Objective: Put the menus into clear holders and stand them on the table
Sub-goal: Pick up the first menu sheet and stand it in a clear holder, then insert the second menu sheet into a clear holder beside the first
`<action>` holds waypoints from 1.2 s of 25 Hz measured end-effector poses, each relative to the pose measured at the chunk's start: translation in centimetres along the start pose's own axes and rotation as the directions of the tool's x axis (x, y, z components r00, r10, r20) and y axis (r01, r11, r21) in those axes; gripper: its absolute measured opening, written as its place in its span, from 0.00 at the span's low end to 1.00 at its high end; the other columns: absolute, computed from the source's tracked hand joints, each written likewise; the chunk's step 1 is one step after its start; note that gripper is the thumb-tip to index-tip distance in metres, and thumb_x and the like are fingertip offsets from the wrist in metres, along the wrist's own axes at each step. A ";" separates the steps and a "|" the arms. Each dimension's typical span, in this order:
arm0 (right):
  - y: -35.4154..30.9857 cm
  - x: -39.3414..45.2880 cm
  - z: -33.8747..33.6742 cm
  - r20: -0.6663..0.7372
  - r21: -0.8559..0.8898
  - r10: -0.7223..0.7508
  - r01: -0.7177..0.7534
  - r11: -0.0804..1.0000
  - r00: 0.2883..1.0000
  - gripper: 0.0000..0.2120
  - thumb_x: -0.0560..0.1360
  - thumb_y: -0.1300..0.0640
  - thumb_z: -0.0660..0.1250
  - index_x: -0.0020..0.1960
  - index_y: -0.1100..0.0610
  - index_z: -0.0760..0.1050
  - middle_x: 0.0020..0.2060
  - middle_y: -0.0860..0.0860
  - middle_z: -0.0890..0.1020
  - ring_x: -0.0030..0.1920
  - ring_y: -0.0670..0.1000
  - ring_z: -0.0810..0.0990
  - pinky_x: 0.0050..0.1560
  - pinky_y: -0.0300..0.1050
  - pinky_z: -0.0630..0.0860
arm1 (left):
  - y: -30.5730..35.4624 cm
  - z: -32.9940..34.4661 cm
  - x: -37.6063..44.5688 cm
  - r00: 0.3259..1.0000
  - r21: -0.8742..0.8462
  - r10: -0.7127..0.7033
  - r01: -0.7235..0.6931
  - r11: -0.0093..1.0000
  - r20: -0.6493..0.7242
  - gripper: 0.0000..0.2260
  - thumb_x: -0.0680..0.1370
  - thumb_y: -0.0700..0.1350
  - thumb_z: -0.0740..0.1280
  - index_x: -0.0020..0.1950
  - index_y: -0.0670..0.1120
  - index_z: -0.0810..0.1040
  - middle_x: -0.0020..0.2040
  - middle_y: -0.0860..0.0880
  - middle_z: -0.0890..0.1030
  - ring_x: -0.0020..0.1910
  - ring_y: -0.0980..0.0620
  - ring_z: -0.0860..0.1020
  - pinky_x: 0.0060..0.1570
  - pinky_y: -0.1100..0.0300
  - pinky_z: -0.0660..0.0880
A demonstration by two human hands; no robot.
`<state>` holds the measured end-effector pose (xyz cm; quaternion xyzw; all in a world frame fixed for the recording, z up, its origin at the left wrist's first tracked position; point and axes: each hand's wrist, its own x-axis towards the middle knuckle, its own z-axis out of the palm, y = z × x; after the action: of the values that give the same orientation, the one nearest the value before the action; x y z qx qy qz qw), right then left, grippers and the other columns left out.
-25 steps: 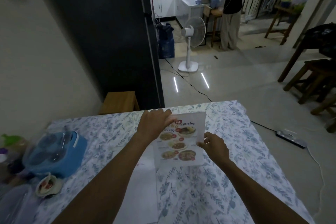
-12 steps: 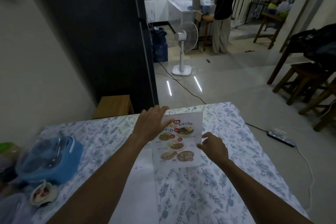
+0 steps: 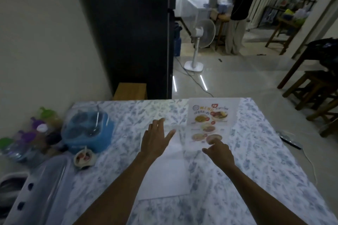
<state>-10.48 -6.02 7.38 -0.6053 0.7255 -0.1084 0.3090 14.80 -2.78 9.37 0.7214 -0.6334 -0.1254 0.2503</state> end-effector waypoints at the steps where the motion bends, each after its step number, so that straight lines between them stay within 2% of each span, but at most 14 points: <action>1: -0.5 -0.8 2.0 0.028 -0.001 -0.005 0.005 1.000 1.000 0.21 0.70 0.43 0.73 0.59 0.50 0.75 0.52 0.49 0.85 0.55 0.54 0.81 0.55 0.50 0.78 | -1.4 0.0 -1.5 0.999 -0.016 -0.036 0.037 0.999 0.012 0.31 0.79 0.65 0.57 0.76 0.46 0.63 0.70 0.45 0.70 0.67 0.45 0.71 0.62 0.49 0.71; 4: -1.6 -3.3 8.4 0.120 -0.066 -0.038 0.047 0.997 0.992 0.19 0.71 0.42 0.73 0.57 0.50 0.75 0.51 0.48 0.85 0.55 0.53 0.82 0.55 0.51 0.78 | -5.3 0.4 -5.6 0.991 -0.036 -0.121 0.123 0.992 0.062 0.30 0.80 0.64 0.57 0.75 0.46 0.64 0.69 0.45 0.71 0.66 0.45 0.71 0.61 0.48 0.72; 6: -1.7 -5.4 11.9 0.131 -0.076 -0.018 0.028 0.997 0.991 0.19 0.72 0.44 0.72 0.59 0.51 0.74 0.54 0.50 0.83 0.56 0.54 0.81 0.56 0.51 0.78 | -8.0 1.4 -8.4 0.968 -0.032 -0.218 0.224 0.974 0.125 0.30 0.80 0.64 0.57 0.74 0.47 0.64 0.70 0.44 0.70 0.66 0.43 0.71 0.62 0.47 0.72; 9: -1.0 -8.0 15.2 0.001 -0.115 0.071 -0.071 0.991 0.997 0.22 0.74 0.47 0.70 0.63 0.56 0.70 0.58 0.58 0.76 0.58 0.61 0.78 0.54 0.56 0.78 | -11.0 3.2 -11.7 0.865 -0.055 -0.378 0.417 0.907 0.331 0.33 0.78 0.66 0.57 0.76 0.48 0.59 0.72 0.41 0.69 0.67 0.41 0.71 0.64 0.45 0.72; 10: -0.6 -8.6 15.8 -0.037 -0.136 0.101 -0.105 0.985 0.994 0.24 0.75 0.48 0.69 0.65 0.58 0.68 0.59 0.60 0.74 0.59 0.64 0.76 0.53 0.58 0.77 | -11.3 3.7 -12.5 0.831 -0.089 -0.389 0.457 0.885 0.397 0.34 0.78 0.67 0.57 0.77 0.48 0.58 0.73 0.40 0.68 0.68 0.40 0.71 0.65 0.45 0.71; 12: -0.2 -9.2 16.7 -0.069 -0.147 0.121 -0.130 0.981 0.990 0.26 0.76 0.49 0.69 0.67 0.61 0.66 0.60 0.63 0.73 0.59 0.67 0.75 0.55 0.60 0.77 | -11.0 4.5 -13.4 0.813 -0.132 -0.387 0.483 0.866 0.435 0.34 0.78 0.66 0.59 0.78 0.49 0.58 0.73 0.39 0.68 0.68 0.39 0.71 0.67 0.46 0.70; 16: -0.9 -8.9 16.6 -0.046 -0.016 0.164 -0.165 0.986 0.985 0.23 0.76 0.51 0.68 0.64 0.61 0.67 0.59 0.65 0.75 0.58 0.68 0.76 0.61 0.58 0.73 | -10.1 4.5 -13.4 0.811 -0.197 -0.438 0.538 0.820 0.389 0.34 0.76 0.66 0.64 0.75 0.49 0.62 0.69 0.38 0.71 0.66 0.39 0.73 0.65 0.47 0.71; 19: -1.5 -9.6 15.3 -0.042 0.086 0.180 -0.176 0.981 0.983 0.21 0.76 0.52 0.68 0.64 0.60 0.69 0.59 0.63 0.78 0.57 0.65 0.78 0.59 0.55 0.74 | -10.2 2.7 -13.2 0.798 -0.305 -0.500 0.594 0.744 0.336 0.34 0.75 0.63 0.68 0.74 0.48 0.62 0.68 0.42 0.76 0.64 0.42 0.76 0.62 0.50 0.74; 23: -2.8 -12.0 12.6 -0.055 0.203 0.095 -0.082 0.976 0.994 0.18 0.76 0.50 0.67 0.63 0.55 0.71 0.57 0.58 0.80 0.55 0.58 0.80 0.52 0.48 0.74 | -8.3 -0.7 -14.5 0.782 -0.437 -0.593 0.609 0.662 0.193 0.38 0.72 0.64 0.71 0.76 0.48 0.62 0.68 0.45 0.76 0.63 0.44 0.77 0.59 0.55 0.74; 27: -3.9 -14.9 9.3 -0.112 0.371 -0.010 0.052 0.927 0.994 0.15 0.76 0.48 0.67 0.60 0.53 0.73 0.55 0.53 0.82 0.53 0.53 0.81 0.55 0.54 0.80 | -5.5 -4.4 -15.1 0.736 -0.525 -0.662 0.622 0.581 0.139 0.42 0.69 0.67 0.72 0.74 0.46 0.65 0.67 0.45 0.78 0.59 0.46 0.78 0.47 0.60 0.72; 30: -4.8 -16.7 6.4 -0.168 0.431 -0.076 0.143 0.891 0.983 0.13 0.77 0.48 0.67 0.58 0.53 0.73 0.55 0.51 0.80 0.53 0.53 0.81 0.54 0.54 0.80 | -2.7 -6.9 -15.4 0.745 -0.549 -0.660 0.594 0.588 0.099 0.41 0.70 0.67 0.71 0.76 0.48 0.63 0.68 0.45 0.77 0.53 0.50 0.76 0.32 0.68 0.67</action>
<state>-1.60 9.96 10.20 -0.5499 0.6674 -0.3313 0.3775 18.03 13.87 11.71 0.8006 -0.2586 -0.3393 0.4208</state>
